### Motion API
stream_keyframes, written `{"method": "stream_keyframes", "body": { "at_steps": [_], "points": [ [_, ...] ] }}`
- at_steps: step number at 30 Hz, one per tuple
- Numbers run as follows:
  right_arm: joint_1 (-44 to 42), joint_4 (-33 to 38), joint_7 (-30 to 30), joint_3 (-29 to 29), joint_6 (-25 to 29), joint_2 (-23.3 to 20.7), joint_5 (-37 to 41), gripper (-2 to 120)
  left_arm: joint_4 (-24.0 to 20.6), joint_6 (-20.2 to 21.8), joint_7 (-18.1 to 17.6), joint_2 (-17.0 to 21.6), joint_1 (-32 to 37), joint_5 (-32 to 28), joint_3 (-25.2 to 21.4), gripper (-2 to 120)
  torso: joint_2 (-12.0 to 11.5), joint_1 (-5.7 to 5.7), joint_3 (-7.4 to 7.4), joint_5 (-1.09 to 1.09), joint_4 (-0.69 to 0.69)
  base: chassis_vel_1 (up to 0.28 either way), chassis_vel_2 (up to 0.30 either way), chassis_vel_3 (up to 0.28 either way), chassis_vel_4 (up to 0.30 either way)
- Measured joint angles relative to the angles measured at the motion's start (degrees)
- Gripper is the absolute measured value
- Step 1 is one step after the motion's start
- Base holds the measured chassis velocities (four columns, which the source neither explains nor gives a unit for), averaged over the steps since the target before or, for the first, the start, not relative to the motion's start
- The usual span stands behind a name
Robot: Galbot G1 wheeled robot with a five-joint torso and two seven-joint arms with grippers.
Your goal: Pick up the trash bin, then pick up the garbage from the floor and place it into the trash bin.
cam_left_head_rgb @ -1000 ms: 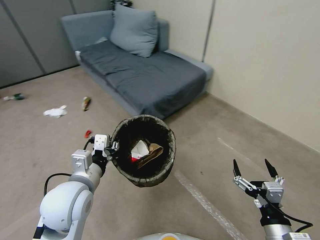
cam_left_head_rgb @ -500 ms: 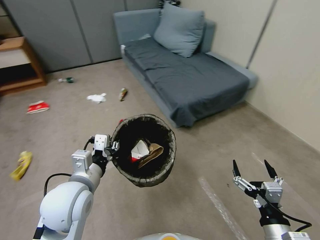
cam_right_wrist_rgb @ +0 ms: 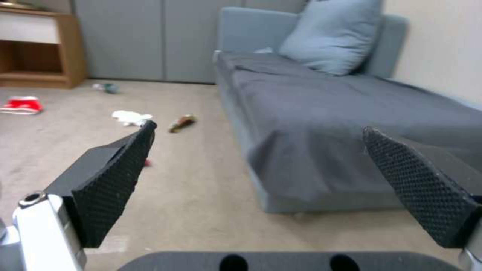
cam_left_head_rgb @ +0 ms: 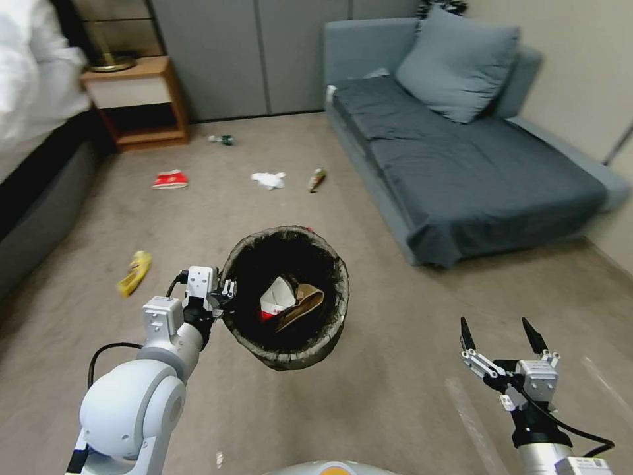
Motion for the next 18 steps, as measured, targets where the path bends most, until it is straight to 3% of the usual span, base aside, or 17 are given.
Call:
{"method": "stream_keyframes", "body": {
  "at_steps": [18],
  "points": [
    [0.4, -0.6, 1.1, -0.1, -0.8, -0.1, 0.2, 100, 0.5, -1.3, -0.4, -0.1, 0.0, 1.1, 0.7, 3, 0.0, 0.00, 0.00, 0.00, 0.01, 0.105, 0.109, 0.105, 0.106]
  ]
}}
